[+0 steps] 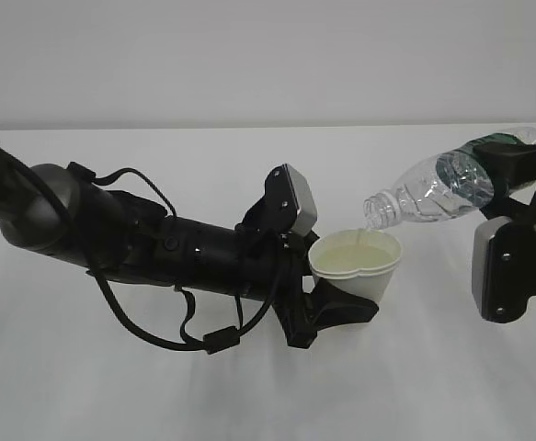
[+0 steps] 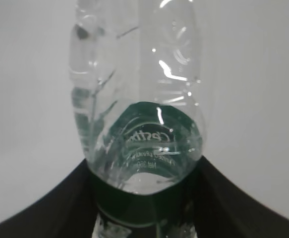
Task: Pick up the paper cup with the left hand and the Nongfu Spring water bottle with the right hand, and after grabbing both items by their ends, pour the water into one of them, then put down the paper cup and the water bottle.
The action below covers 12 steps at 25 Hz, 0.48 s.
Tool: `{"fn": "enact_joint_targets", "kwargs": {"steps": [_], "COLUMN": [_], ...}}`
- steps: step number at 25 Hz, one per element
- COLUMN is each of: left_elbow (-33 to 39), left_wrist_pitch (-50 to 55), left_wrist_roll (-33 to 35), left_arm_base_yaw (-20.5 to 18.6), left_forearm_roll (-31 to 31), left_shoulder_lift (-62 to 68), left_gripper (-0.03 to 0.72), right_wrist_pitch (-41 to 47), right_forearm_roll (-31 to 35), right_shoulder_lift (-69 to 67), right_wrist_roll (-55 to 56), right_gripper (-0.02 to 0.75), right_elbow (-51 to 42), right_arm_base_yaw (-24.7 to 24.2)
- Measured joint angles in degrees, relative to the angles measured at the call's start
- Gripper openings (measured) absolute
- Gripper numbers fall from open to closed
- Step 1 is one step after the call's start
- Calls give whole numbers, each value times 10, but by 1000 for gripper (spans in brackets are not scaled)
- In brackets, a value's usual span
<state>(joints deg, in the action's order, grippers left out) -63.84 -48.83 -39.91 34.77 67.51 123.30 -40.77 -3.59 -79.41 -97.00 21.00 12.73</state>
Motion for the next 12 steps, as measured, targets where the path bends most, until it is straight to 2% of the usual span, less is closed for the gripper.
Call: {"fn": "enact_joint_targets", "kwargs": {"steps": [12], "left_elbow": [0], "left_wrist_pitch": [0], "left_wrist_roll": [0], "left_arm_base_yaw": [0], "left_forearm_roll": [0], "left_shoulder_lift": [0], "left_gripper": [442], "right_wrist_pitch": [-2], "right_forearm_roll": [0], "right_shoulder_lift": [0], "right_wrist_roll": [-1], "right_gripper": [400], "right_elbow": [0], "right_arm_base_yaw": [0]}}
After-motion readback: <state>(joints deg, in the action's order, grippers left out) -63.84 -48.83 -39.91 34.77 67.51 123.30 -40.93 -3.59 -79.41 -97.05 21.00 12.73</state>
